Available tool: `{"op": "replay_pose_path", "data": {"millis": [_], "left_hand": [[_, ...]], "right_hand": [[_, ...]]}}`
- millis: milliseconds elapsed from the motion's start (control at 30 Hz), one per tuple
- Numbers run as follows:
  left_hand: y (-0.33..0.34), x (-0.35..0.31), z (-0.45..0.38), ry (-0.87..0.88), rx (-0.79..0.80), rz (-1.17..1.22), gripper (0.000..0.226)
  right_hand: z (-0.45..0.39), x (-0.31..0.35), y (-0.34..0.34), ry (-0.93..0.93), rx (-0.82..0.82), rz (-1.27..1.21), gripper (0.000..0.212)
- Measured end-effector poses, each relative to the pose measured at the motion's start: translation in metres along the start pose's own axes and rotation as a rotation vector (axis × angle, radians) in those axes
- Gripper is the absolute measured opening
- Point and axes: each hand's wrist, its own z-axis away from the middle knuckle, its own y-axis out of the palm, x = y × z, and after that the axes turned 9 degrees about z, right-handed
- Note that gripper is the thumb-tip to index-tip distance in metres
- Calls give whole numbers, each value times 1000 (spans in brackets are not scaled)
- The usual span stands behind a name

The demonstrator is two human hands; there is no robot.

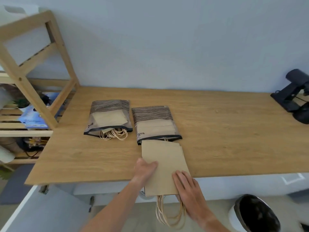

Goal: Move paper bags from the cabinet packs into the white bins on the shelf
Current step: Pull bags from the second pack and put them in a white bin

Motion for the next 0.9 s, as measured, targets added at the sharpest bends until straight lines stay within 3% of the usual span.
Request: {"op": "replay_pose_path", "data": {"millis": [67,300,400,567,633,733,900], "left_hand": [[-9,11,17,21,20,10,18],[-53,48,61,82,108,90,32],[-75,56,76,148,67,108,29],[-133,47,87,256,-59,9,29],[-157,34,87,303,-151,-17,29],[-177,10,88,362,-310,-42,26],[-168,-25,86,413,-333,-32,24]], "right_hand": [[21,16,-1,-7,-20,-7,91],[69,73,-11,-18,-134,-63,94],[80,97,-19,-45,-120,-149,93],[74,122,-46,-186,49,-400,86],[52,134,-59,-186,19,-444,77],[6,155,-78,-18,-90,-562,61],[-84,180,-147,383,13,-1310,39]]}}
